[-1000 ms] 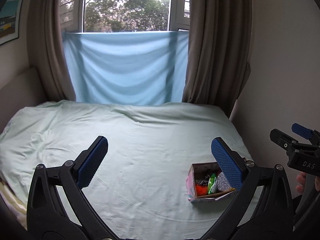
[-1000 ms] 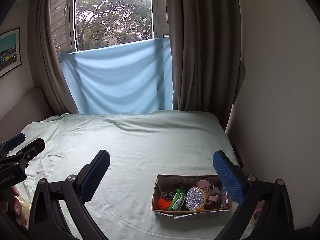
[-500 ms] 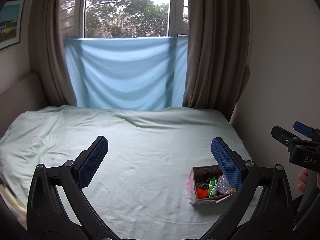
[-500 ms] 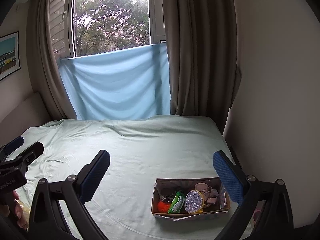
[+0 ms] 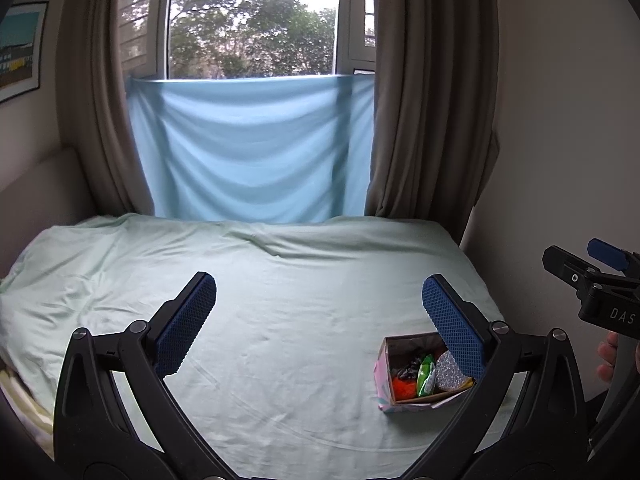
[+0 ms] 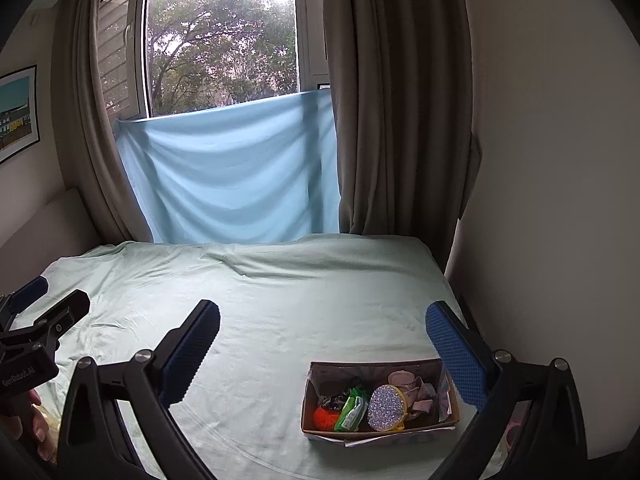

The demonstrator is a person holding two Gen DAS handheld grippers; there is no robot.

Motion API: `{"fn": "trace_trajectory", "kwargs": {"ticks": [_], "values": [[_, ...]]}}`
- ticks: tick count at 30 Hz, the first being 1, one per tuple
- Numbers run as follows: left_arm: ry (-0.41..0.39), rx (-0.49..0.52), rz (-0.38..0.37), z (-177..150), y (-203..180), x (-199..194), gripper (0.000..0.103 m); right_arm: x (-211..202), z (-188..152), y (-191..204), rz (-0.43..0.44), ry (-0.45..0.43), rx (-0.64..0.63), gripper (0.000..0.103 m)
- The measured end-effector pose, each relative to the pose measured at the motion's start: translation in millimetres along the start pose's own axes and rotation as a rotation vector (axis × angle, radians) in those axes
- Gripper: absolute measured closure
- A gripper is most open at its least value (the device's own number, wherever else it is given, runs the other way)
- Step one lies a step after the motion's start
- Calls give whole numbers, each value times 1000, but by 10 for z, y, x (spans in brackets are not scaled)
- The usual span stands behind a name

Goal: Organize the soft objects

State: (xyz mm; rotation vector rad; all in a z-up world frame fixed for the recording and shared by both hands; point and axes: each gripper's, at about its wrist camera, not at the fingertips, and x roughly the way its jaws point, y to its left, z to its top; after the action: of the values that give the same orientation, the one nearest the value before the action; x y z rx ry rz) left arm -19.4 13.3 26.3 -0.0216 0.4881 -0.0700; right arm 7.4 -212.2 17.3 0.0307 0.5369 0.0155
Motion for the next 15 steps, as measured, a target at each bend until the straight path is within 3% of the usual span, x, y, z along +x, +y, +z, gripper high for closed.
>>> {"fn": "trace_trajectory", "kwargs": {"ticks": [15], "values": [[15,-2,9,29,3,69,0,45,59,14,-1,-3,-6,0]]}}
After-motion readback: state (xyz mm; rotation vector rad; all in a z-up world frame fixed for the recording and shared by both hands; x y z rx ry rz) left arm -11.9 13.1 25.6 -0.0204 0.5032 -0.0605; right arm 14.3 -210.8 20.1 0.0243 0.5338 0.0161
